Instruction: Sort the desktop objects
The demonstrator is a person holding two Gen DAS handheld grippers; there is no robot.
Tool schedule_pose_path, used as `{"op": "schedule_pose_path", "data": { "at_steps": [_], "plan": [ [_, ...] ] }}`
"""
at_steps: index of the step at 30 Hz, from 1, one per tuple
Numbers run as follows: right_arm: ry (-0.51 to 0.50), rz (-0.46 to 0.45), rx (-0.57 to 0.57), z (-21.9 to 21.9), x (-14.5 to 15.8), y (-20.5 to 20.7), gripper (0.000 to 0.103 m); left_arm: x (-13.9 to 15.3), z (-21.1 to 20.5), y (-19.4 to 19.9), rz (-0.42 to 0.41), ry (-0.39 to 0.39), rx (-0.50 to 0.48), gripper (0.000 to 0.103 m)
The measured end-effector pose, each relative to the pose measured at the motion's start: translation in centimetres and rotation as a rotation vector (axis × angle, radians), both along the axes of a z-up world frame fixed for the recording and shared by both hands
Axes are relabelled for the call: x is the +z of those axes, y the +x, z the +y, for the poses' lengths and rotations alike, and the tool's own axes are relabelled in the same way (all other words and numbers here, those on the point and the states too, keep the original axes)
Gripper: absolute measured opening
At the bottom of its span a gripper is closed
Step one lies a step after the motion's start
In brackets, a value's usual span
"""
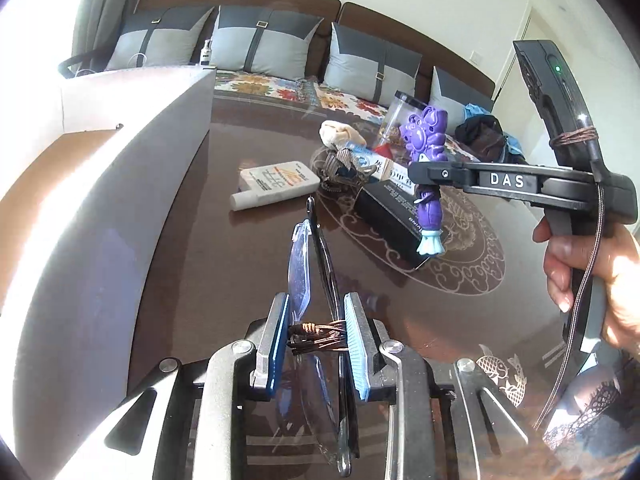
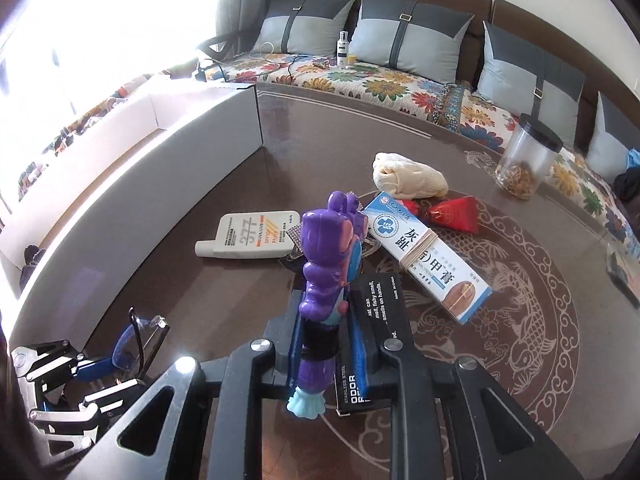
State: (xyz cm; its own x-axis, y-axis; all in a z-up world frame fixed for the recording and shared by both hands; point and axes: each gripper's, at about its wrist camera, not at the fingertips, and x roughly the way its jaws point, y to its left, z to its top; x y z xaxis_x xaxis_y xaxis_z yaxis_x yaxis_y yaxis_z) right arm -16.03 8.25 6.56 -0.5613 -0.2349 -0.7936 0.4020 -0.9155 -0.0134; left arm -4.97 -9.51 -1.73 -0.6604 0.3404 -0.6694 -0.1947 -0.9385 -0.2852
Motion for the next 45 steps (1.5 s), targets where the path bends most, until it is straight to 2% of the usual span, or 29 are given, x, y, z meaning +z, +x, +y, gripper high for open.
{"op": "schedule_pose_path", "data": {
  "at_steps": [6, 10, 14, 18, 23, 25, 26, 27, 28, 29, 31, 33, 36, 38, 40, 42, 45],
  "plan": [
    [-0.081, 0.055, 0.044, -1.3, 4.6, 2.6, 0.021, 4.9, -2.7, 2.9, 0.094, 0.094, 0.021, 0.027],
    [-0.171, 0.11, 0.128, -5.5, 8.7, 4.0, 0.021, 9.0, -8.2, 4.5, 0.17, 0.14, 0.136, 0.027],
    [-0.255, 0.107, 0.239, -12.1, 11.1, 4.9, 0.021, 10.4, -14.8, 4.4, 0.167, 0.105, 0.269, 0.027],
    [-0.302, 0.059, 0.343, -19.1, 10.7, 6.1, 0.021, 9.0, -20.5, 3.9, 0.075, 0.066, 0.367, 0.027],
    [-0.229, -0.066, 0.407, -26.2, 6.2, 6.6, 0.022, 4.8, -23.2, 2.3, -0.104, -0.025, 0.417, 0.033],
    [-0.161, -0.131, 0.391, -27.9, 3.7, 6.3, 0.032, 3.8, -23.4, 2.3, -0.139, -0.048, 0.427, 0.053],
    [-0.142, -0.155, 0.371, -28.2, 2.8, 6.0, 0.047, 3.9, -23.4, 2.8, -0.127, -0.051, 0.432, 0.056],
    [-0.149, -0.161, 0.348, -27.8, 2.4, 5.8, 0.055, 4.2, -23.4, 3.7, -0.104, -0.053, 0.435, 0.061],
    [-0.178, -0.149, 0.324, -27.0, 2.5, 5.7, 0.056, 4.6, -23.2, 4.4, -0.08, -0.056, 0.438, 0.065],
    [-0.207, -0.128, 0.304, -26.0, 2.9, 5.9, 0.059, 5.1, -22.8, 5.1, -0.06, -0.06, 0.441, 0.066],
    [-0.234, -0.068, 0.258, -23.1, 4.1, 6.3, 0.073, 6.0, -21.4, 6.2, -0.022, -0.055, 0.425, 0.067],
    [-0.23, 0.02, 0.192, -19.3, 5.0, 7.1, 0.089, 7.1, -19.1, 7.0, 0.016, -0.047, 0.378, 0.067],
    [-0.192, 0.122, 0.066, -12.4, 4.8, 8.3, 0.098, 9.1, -13.9, 7.9, 0.078, -0.037, 0.256, 0.069],
    [-0.124, 0.155, -0.014, -7.7, 3.5, 9.1, 0.098, 10.3, -9.8, 8.3, 0.12, -0.04, 0.161, 0.079],
    [-0.038, 0.144, -0.084, -3.1, 1.5, 9.6, 0.098, 10.6, -5.7, 8.2, 0.146, -0.051, 0.08, 0.101],
    [0.022, 0.087, -0.127, 0.9, -1.2, 9.9, 0.098, 9.6, -1.8, 7.4, 0.131, -0.074, 0.019, 0.103],
    [0.051, 0.019, -0.163, 5.6, -4.6, 10.7, 0.098, 5.7, 3.3, 5.1, 0.035, -0.115, -0.036, 0.103]
  ]
}}
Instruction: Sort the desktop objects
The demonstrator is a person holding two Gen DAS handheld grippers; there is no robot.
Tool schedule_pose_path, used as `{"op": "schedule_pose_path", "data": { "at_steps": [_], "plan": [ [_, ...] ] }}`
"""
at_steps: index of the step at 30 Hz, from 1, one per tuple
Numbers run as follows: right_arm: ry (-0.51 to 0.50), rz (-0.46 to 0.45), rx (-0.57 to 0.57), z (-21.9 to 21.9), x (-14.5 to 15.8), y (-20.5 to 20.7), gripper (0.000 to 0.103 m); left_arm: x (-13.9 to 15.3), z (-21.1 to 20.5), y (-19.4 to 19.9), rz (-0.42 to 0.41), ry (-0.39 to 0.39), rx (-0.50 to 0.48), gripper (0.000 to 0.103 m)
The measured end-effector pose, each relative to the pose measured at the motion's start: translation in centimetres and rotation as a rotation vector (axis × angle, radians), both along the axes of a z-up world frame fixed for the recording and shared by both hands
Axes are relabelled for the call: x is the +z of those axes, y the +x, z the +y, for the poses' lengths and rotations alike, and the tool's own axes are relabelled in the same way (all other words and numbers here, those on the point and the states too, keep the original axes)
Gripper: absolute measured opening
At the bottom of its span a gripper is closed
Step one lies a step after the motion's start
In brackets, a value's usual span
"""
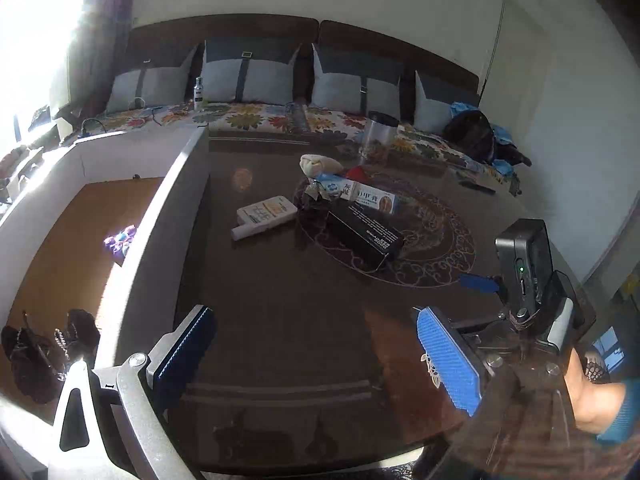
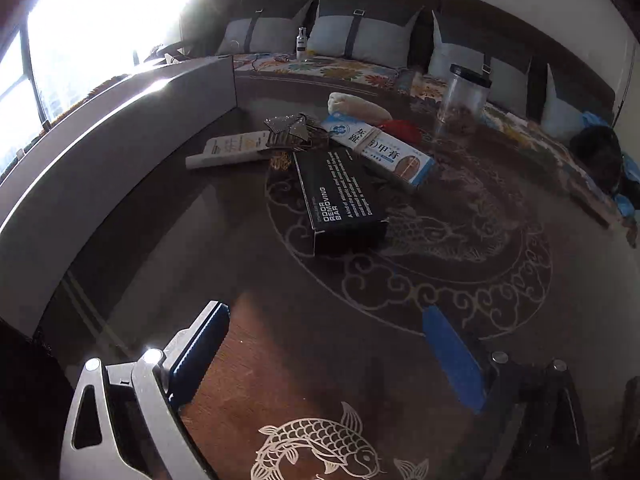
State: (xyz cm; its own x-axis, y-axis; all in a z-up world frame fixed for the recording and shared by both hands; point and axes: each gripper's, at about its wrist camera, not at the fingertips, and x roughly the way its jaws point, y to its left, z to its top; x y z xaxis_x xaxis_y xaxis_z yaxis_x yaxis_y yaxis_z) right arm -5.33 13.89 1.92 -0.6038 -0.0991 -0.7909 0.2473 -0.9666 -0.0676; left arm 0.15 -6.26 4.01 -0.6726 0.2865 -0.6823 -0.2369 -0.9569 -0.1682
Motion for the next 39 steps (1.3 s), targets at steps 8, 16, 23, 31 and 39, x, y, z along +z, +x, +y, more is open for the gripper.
{"op": "schedule_pose_path", "data": {
  "at_steps": [8, 16, 23, 31, 39],
  "plan": [
    [-0.039, -0.066, -0.151, 5.4, -3.8, -2.3, 0.1, -8.8, 5.4, -8.3, -0.138, -0.088, 0.062, 0.103],
    [-0.043, -0.048, -0.177, 6.0, -3.9, -6.1, 0.103, -10.6, 6.9, -13.3, -0.156, -0.18, 0.084, 0.103],
    [-0.043, -0.048, -0.178, 6.0, -4.0, -6.1, 0.103, -10.6, 7.0, -12.8, -0.147, -0.194, 0.086, 0.103],
    [-0.044, -0.048, -0.178, 6.0, -4.0, -6.1, 0.103, -10.6, 7.0, -12.8, -0.147, -0.194, 0.086, 0.103],
    [-0.044, -0.048, -0.178, 6.0, -4.0, -6.1, 0.103, -10.6, 7.0, -12.9, -0.148, -0.194, 0.086, 0.103]
  ]
}}
